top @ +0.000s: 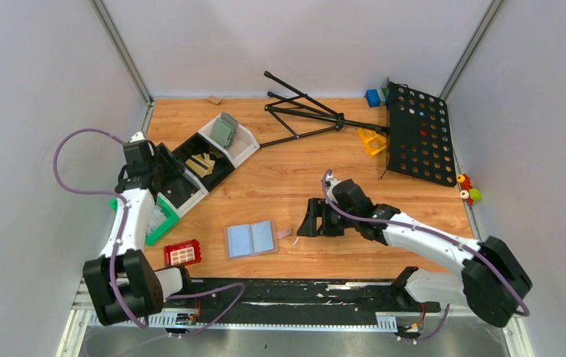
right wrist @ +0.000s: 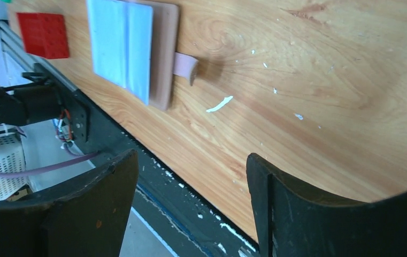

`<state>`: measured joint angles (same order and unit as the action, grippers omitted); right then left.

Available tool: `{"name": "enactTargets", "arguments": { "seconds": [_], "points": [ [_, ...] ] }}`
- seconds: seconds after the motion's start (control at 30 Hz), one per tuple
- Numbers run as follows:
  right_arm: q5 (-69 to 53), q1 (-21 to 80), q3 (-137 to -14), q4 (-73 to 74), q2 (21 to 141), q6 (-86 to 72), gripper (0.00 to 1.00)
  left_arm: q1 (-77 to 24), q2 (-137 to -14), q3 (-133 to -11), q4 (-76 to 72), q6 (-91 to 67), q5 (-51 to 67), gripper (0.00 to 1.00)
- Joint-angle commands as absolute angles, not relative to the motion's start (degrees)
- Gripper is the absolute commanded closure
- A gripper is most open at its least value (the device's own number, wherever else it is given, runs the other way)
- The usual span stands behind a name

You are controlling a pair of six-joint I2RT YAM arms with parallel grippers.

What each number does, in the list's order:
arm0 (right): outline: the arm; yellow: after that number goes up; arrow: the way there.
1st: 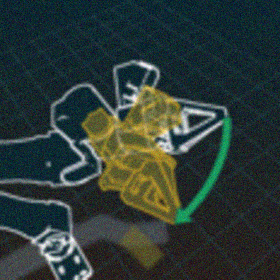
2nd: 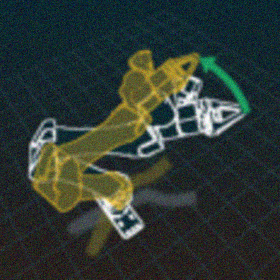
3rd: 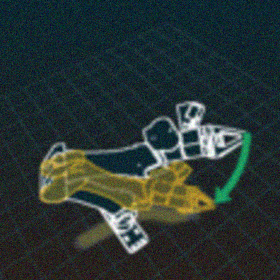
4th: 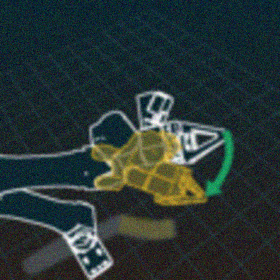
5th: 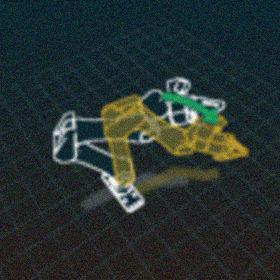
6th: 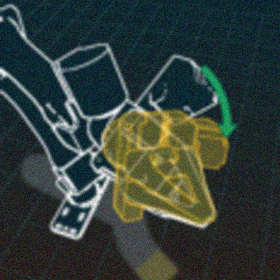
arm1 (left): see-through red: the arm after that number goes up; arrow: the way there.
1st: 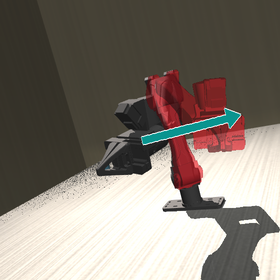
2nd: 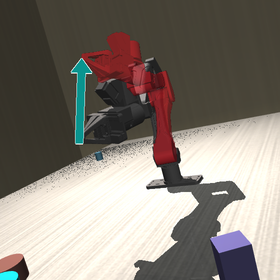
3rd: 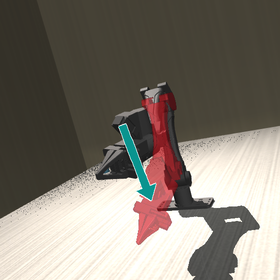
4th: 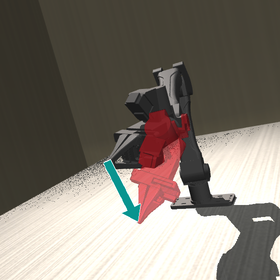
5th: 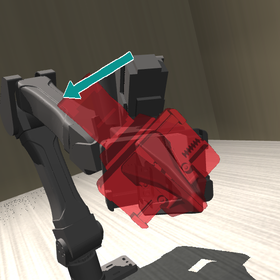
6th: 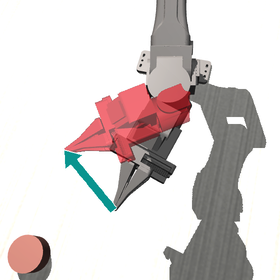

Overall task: Take the credit cards out of the card holder
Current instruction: Place the credit card in the storage box, then close the card holder at the center of the board.

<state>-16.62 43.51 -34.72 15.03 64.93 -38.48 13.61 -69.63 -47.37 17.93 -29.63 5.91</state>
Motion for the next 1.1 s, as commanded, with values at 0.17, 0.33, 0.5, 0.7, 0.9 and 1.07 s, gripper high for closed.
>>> {"name": "enactTargets", "arguments": {
  "seconds": [0.17,0.33,0.5,0.7,0.9,1.07],
  "points": [
    [-21.06,45.84,-38.23,0.85,80.70,-40.72,0.27,12.46,-56.68,-43.48,24.97,-30.88,20.63,0.35],
    [-20.89,46.37,-41.35,-1.91,86.59,-41.42,0.35,-1.15,-51.28,-39.88,31.63,-32.48,16.96,0.38],
    [-16.46,48.96,-47.64,2.65,92.42,-40.11,0.47,-8.45,-46.78,-34.68,31.52,-37.09,15.80,0.39],
    [-14.13,49.75,-48.78,2.57,96.24,-40.13,0.70,-13.19,-41.73,-28.70,29.55,-40.60,15.43,0.40],
    [-10.39,49.66,-47.52,5.89,91.97,-38.07,1.00,-21.23,-45.67,-24.38,23.87,-43.55,13.97,0.39],
    [-7.40,49.58,-46.45,10.82,86.44,-35.39,1.00,-25.31,-46.27,-21.88,21.33,-44.24,12.99,0.37]
  ]
}}
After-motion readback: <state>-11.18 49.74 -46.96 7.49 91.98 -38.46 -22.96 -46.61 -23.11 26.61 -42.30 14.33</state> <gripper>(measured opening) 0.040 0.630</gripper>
